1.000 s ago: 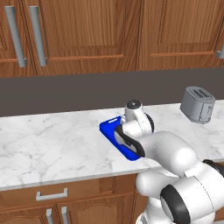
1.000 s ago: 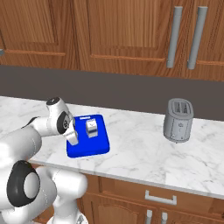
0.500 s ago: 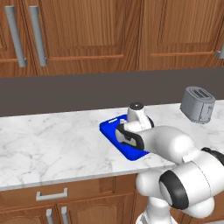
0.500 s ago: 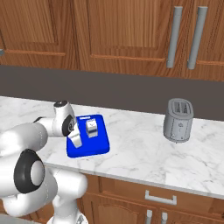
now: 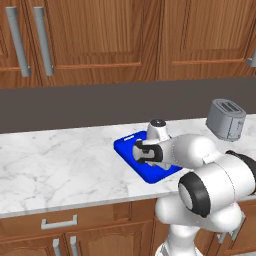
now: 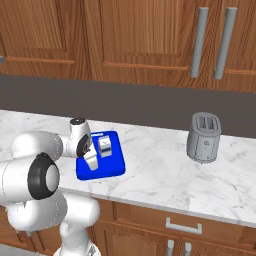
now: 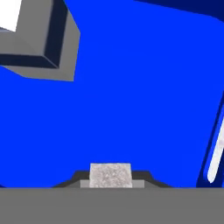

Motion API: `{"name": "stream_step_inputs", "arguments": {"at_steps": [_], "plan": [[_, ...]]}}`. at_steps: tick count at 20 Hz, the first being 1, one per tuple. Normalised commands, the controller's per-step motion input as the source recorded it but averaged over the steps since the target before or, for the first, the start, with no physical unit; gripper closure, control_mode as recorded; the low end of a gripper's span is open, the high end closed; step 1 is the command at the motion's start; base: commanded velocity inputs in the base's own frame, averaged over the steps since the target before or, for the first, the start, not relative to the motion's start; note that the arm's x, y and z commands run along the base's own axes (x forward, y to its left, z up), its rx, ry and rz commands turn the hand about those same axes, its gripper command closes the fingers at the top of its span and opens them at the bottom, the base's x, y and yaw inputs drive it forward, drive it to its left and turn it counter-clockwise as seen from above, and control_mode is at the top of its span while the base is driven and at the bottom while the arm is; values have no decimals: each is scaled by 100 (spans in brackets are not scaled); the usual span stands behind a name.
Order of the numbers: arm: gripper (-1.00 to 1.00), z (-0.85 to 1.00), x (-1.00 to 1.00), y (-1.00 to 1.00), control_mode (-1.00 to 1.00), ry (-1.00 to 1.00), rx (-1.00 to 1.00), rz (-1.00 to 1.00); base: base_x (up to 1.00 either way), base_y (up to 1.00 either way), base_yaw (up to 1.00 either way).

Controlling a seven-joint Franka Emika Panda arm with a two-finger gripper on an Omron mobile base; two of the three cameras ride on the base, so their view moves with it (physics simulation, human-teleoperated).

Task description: Take out the milk from the fridge and place it on the tray on the counter. Then take the sugar cube near the tray and place it in the tray.

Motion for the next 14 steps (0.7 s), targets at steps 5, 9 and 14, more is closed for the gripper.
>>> {"name": "stream_step_inputs", "arguments": {"at_steps": [5, 9, 14], "plan": [[100, -24, 7, 0, -100, 1, 1, 6, 0, 0, 0], [100, -14, 9, 0, -100, 0, 0, 4, 0, 0, 0], [100, -18, 10, 3, -100, 0, 0, 4, 0, 0, 0]]}}
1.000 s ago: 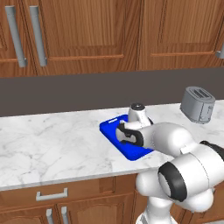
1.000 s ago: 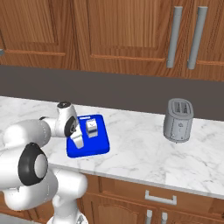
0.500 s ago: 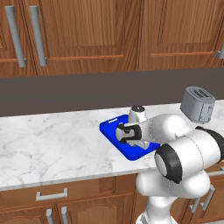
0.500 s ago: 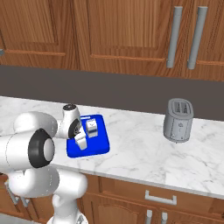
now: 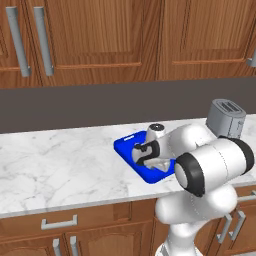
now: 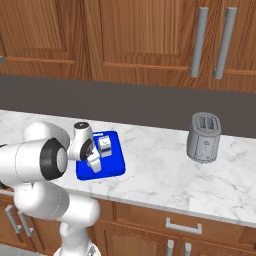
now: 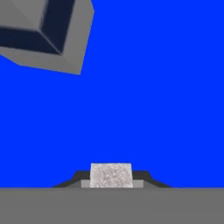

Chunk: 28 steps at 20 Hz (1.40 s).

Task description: Take out the milk from the fridge and place it on the tray on the counter. Then take the sugar cube near the tray and place it in the tray.

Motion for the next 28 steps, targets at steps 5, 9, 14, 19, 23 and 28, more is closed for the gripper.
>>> {"name": "stream_step_inputs", "arguments": {"at_steps": [5, 9, 14, 19, 23, 28], "plan": [[100, -17, 14, 8, -100, 0, 0, 3, 0, 0, 0], [-100, -11, 11, 11, -100, 0, 0, 1, 0, 0, 0], [-100, 3, -7, 1, -100, 0, 0, 0, 0, 0, 0], [-100, 34, -28, 4, -100, -3, 0, 0, 0, 0, 0], [-100, 46, -64, 0, -100, -16, 0, 0, 0, 0, 0], [-100, 62, -62, 0, -100, -12, -1, 1, 0, 0, 0]]}}
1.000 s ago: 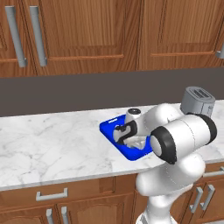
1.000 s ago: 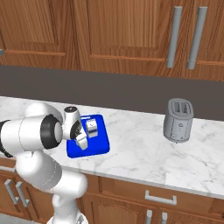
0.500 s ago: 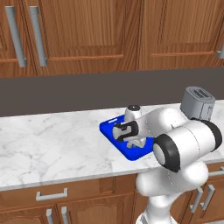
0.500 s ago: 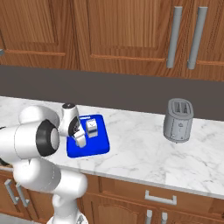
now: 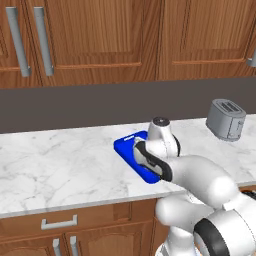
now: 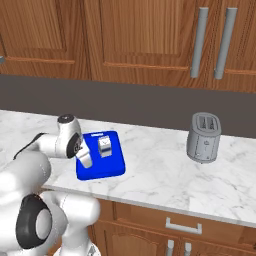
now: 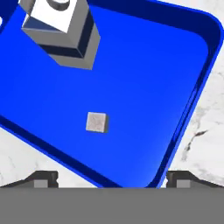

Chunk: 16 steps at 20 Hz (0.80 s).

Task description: Take out the milk from the fridge and place it on the tray on the counter. Then take the sugar cube near the tray and place it in the tray.

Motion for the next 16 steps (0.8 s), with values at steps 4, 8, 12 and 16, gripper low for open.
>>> {"name": "stream_step_inputs", "arguments": {"at_steps": [4, 8, 12, 16], "plan": [[-100, 68, -66, 0, -100, -7, -6, 3, 0, 0, 0], [-100, 73, -74, 0, -100, -15, -7, 1, 0, 0, 0], [-100, 95, -67, -2, -100, -13, -1, 3, 0, 0, 0], [-100, 77, -65, -6, -100, 0, -1, 2, 0, 0, 0]]}}
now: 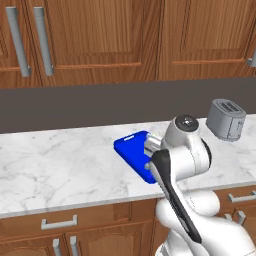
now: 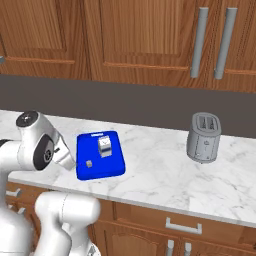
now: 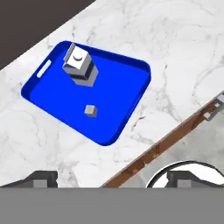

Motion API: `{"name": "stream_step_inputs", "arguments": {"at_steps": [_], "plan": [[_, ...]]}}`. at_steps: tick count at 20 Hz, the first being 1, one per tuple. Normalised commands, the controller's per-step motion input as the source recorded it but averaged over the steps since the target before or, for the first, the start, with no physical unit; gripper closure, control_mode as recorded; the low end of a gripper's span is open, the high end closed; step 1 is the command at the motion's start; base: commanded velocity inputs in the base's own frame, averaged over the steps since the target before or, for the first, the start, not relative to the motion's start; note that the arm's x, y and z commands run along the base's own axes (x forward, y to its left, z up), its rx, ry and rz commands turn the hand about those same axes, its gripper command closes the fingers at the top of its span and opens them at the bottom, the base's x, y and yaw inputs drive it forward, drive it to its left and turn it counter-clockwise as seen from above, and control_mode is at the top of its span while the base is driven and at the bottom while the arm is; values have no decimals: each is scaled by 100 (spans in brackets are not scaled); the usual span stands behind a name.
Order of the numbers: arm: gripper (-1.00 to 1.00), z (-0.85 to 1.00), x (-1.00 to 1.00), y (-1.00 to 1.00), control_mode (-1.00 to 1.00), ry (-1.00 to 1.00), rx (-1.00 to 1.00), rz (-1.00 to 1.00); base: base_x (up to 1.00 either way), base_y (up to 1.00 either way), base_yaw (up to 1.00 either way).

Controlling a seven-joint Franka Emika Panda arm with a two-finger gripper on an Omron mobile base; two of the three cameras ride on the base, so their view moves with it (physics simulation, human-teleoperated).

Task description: Take out the milk from the fridge and place it on the tray on the counter. Then take the sugar cube near the tray and place it in the tray.

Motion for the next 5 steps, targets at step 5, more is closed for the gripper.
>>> {"name": "stream_step_inputs", "arguments": {"at_steps": [5], "plan": [[-100, 64, -46, 0, -100, 0, -10, 4, 0, 0, 0]]}}
